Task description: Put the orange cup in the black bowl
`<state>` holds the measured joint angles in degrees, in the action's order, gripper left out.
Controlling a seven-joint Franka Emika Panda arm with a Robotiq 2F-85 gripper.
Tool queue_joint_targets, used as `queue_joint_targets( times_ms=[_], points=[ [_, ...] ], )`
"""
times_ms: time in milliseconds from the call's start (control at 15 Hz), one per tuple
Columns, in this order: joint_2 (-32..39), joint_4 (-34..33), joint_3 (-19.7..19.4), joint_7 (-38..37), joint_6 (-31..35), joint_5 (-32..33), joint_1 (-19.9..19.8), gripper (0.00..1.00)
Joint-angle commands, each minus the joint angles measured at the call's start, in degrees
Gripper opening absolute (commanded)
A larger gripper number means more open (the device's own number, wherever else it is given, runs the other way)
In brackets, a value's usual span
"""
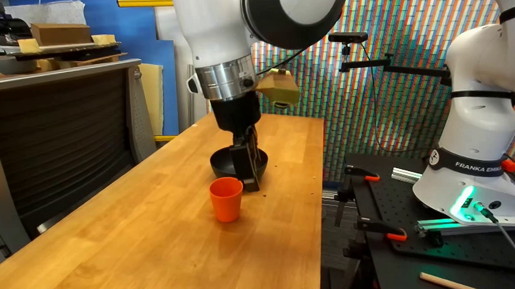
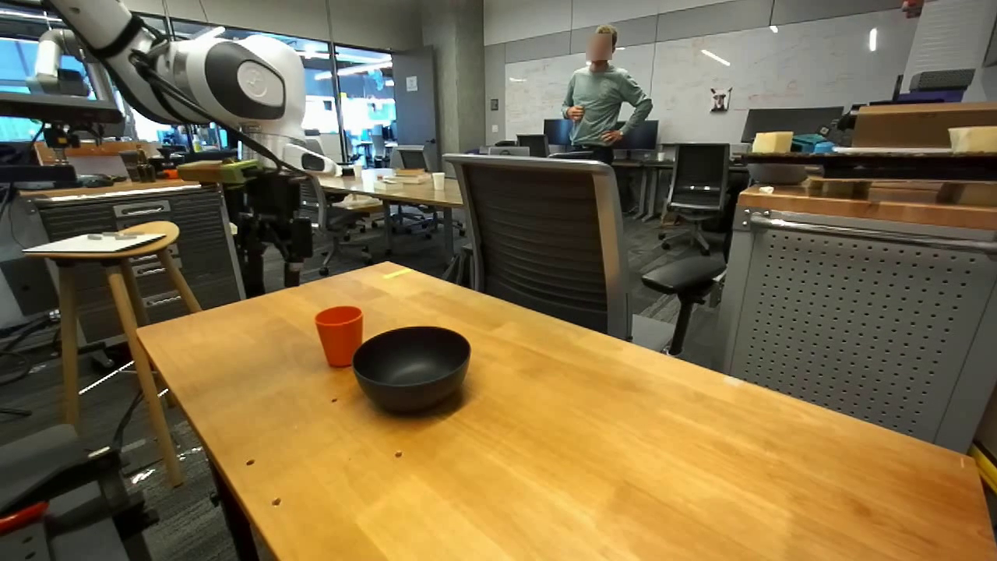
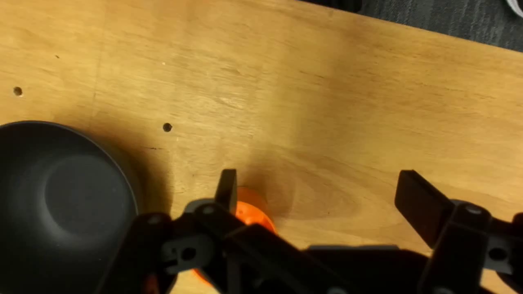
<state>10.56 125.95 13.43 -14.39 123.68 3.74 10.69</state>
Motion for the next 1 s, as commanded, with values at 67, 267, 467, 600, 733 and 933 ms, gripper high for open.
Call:
queue_joint_targets(
  times_ms=[67,267,467,600,733,933],
  points=[
    [9.59,-9.03,-2.71,-3.48,-2.1,5.48,3.21,1.0],
    [13.99,-13.49,-4.23,-3.24,-2.98,7.34,4.76,1.0],
    [17.16,-16.96,-5.57,-2.67,-3.68,8.18,5.75,1.0],
    [18.7,-18.31,-6.22,-2.15,-4.01,7.74,5.87,1.0],
    [20.29,-19.42,-6.86,-1.91,-4.88,7.8,6.06,0.75],
    [21.94,-20.47,-6.85,-1.38,-4.97,6.25,5.62,0.56]
  ],
)
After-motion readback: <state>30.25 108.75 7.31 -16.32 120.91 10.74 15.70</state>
